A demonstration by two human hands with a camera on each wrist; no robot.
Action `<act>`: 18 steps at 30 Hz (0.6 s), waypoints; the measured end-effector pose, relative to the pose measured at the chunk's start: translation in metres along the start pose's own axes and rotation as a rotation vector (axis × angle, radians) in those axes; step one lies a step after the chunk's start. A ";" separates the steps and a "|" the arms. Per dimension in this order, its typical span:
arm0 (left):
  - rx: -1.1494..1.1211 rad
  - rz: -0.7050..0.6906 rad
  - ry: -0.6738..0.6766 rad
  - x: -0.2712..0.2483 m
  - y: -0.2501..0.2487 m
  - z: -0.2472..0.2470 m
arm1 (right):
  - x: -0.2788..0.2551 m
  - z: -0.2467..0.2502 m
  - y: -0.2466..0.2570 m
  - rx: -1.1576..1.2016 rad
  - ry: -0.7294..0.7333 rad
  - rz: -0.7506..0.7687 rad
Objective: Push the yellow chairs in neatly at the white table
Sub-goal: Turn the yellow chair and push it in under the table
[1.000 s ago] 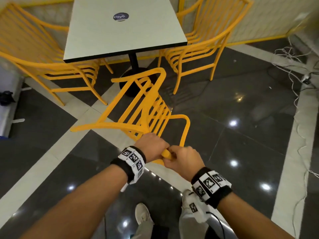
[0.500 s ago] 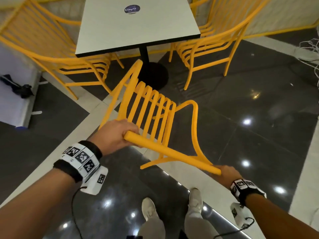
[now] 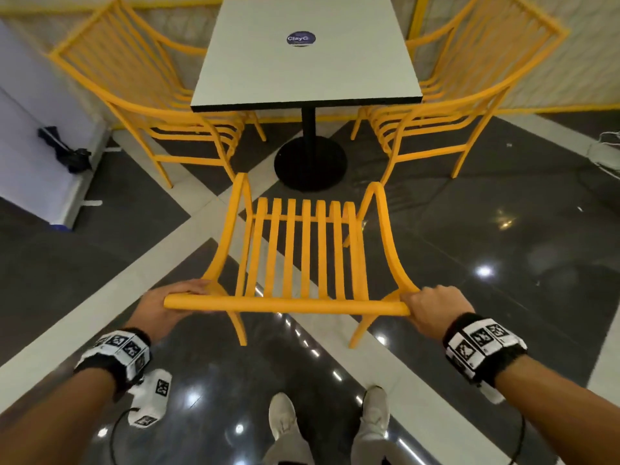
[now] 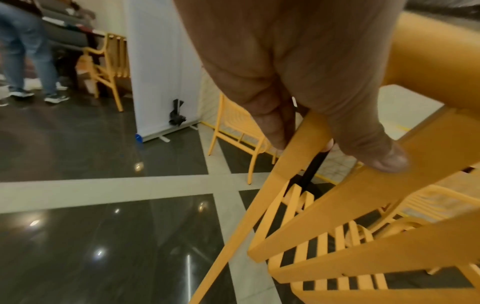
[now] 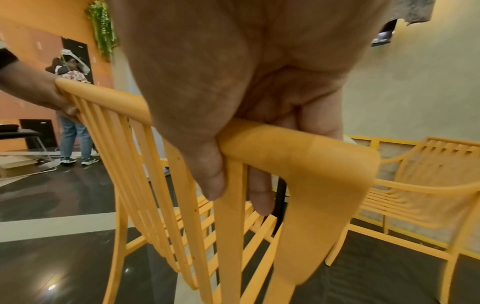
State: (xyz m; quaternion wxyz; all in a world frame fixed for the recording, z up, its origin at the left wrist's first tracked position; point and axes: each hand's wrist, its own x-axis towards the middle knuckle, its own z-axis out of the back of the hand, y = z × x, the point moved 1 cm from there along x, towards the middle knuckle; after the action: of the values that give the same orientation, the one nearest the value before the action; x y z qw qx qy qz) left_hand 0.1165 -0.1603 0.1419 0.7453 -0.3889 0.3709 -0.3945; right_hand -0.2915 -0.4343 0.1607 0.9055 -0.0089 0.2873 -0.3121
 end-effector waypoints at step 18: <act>0.038 0.238 -0.057 0.004 0.088 -0.027 | 0.003 -0.032 0.040 -0.055 0.068 -0.118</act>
State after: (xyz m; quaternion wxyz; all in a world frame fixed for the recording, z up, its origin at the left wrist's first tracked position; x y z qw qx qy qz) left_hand 0.1210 -0.1377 0.0527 0.8044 -0.3388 0.3856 -0.2992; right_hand -0.2844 -0.3989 0.1243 0.8748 -0.0400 0.3253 -0.3569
